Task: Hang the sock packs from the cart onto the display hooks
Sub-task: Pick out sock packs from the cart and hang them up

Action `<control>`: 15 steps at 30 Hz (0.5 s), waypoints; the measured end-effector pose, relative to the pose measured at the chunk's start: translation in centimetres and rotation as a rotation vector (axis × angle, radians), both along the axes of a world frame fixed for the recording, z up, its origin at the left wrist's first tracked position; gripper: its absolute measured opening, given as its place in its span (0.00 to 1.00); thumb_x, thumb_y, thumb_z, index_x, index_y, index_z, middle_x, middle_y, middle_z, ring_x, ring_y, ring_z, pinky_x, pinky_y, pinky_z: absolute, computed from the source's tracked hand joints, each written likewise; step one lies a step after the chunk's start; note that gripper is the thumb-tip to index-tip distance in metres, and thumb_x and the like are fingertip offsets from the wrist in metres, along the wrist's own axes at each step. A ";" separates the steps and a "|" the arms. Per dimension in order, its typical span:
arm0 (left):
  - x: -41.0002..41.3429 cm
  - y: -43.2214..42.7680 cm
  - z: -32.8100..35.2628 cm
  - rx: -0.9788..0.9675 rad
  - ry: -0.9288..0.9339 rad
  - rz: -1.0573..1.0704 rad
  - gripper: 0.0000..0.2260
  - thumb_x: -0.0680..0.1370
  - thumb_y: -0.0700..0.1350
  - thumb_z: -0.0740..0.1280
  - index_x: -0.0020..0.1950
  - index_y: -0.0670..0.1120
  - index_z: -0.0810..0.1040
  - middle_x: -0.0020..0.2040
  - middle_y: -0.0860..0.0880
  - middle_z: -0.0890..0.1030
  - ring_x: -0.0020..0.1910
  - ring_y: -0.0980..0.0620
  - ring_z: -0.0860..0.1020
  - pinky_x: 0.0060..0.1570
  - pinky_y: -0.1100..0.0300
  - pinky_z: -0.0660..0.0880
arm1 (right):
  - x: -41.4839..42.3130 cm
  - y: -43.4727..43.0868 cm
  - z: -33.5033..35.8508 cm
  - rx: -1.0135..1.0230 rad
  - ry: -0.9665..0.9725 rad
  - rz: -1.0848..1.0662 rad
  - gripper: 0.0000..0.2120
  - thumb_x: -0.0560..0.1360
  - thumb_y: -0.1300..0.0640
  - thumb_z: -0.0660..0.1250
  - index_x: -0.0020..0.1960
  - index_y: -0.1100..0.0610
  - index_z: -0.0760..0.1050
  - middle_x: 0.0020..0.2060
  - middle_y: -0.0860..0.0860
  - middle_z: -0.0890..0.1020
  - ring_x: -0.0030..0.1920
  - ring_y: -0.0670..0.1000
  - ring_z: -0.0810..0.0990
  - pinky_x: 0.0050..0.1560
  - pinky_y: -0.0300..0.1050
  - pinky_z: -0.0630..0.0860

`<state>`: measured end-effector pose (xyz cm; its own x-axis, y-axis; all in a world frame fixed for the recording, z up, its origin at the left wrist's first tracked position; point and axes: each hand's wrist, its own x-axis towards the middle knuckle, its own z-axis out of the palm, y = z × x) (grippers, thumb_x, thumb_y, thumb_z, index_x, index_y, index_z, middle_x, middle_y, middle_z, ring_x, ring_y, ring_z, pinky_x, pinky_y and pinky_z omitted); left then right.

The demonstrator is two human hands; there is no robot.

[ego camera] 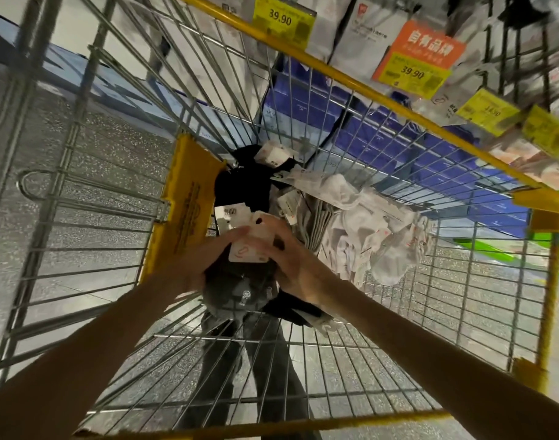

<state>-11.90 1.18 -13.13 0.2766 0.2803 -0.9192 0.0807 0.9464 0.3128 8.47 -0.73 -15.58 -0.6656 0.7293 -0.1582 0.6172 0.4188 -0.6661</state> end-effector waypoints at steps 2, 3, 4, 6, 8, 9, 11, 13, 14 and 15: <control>-0.3 0.3 -0.1 0.007 0.031 0.102 0.27 0.72 0.62 0.71 0.61 0.44 0.81 0.53 0.42 0.85 0.54 0.41 0.83 0.64 0.42 0.73 | 0.5 0.1 -0.5 0.022 0.032 -0.183 0.31 0.74 0.59 0.63 0.76 0.56 0.60 0.74 0.59 0.59 0.70 0.55 0.68 0.57 0.48 0.80; -0.5 0.5 -0.5 0.013 0.037 0.143 0.25 0.72 0.61 0.71 0.61 0.44 0.81 0.54 0.42 0.85 0.54 0.41 0.83 0.64 0.42 0.73 | 1.1 0.2 -0.8 0.008 0.016 -0.277 0.32 0.73 0.63 0.64 0.75 0.57 0.61 0.72 0.58 0.61 0.68 0.55 0.69 0.56 0.47 0.80; -0.5 0.5 -0.6 0.012 0.064 0.180 0.23 0.73 0.60 0.72 0.60 0.45 0.82 0.54 0.42 0.85 0.53 0.42 0.83 0.64 0.42 0.73 | 1.5 0.5 -0.9 -0.039 -0.023 -0.362 0.33 0.72 0.66 0.66 0.75 0.56 0.62 0.70 0.57 0.63 0.67 0.55 0.68 0.56 0.48 0.79; -0.3 0.8 -0.7 0.022 0.091 0.238 0.17 0.75 0.58 0.71 0.57 0.47 0.83 0.53 0.43 0.85 0.50 0.44 0.84 0.58 0.47 0.77 | 2.6 1.1 -1.7 -0.094 -0.194 -0.414 0.32 0.71 0.64 0.72 0.73 0.55 0.67 0.69 0.60 0.65 0.68 0.60 0.66 0.61 0.54 0.76; -0.4 0.8 -1.3 0.020 0.111 0.267 0.16 0.75 0.58 0.70 0.57 0.48 0.83 0.51 0.44 0.86 0.52 0.45 0.84 0.57 0.49 0.77 | 3.9 1.8 -2.3 -0.030 -0.435 -0.221 0.32 0.68 0.58 0.77 0.70 0.56 0.71 0.70 0.67 0.64 0.69 0.69 0.64 0.61 0.65 0.73; -0.6 0.7 -1.8 0.006 0.127 0.273 0.18 0.74 0.58 0.71 0.58 0.49 0.83 0.53 0.44 0.85 0.54 0.43 0.83 0.61 0.47 0.75 | 4.5 2.2 -2.4 -0.010 -0.557 -0.091 0.33 0.68 0.56 0.77 0.70 0.53 0.70 0.73 0.67 0.60 0.71 0.72 0.60 0.64 0.68 0.70; -0.8 0.5 -2.2 0.021 0.140 0.277 0.19 0.73 0.58 0.73 0.59 0.50 0.82 0.54 0.45 0.85 0.56 0.43 0.82 0.64 0.43 0.73 | 5.7 2.8 -2.5 -0.094 -0.767 0.110 0.32 0.74 0.56 0.71 0.75 0.47 0.64 0.78 0.63 0.46 0.77 0.68 0.47 0.73 0.66 0.57; -0.7 0.2 -2.4 0.013 0.156 0.268 0.18 0.73 0.58 0.73 0.59 0.50 0.82 0.53 0.45 0.85 0.56 0.43 0.82 0.62 0.44 0.74 | 6.7 3.4 -2.6 -0.110 -0.867 0.137 0.31 0.77 0.57 0.66 0.77 0.45 0.60 0.78 0.59 0.44 0.77 0.65 0.43 0.75 0.62 0.53; -0.5 0.0 -2.4 0.006 0.155 0.259 0.18 0.74 0.57 0.72 0.59 0.49 0.82 0.53 0.45 0.85 0.55 0.43 0.82 0.59 0.46 0.76 | 7.1 3.5 -3.0 -0.091 -0.881 0.131 0.31 0.77 0.57 0.66 0.76 0.46 0.61 0.78 0.59 0.48 0.77 0.65 0.46 0.74 0.60 0.54; -0.4 -0.1 -2.4 0.013 0.161 0.238 0.17 0.75 0.57 0.71 0.59 0.49 0.82 0.52 0.46 0.86 0.55 0.44 0.83 0.55 0.48 0.77 | 7.2 3.5 -3.2 -0.068 -0.861 0.114 0.30 0.75 0.59 0.68 0.75 0.48 0.64 0.77 0.59 0.53 0.77 0.65 0.51 0.73 0.59 0.57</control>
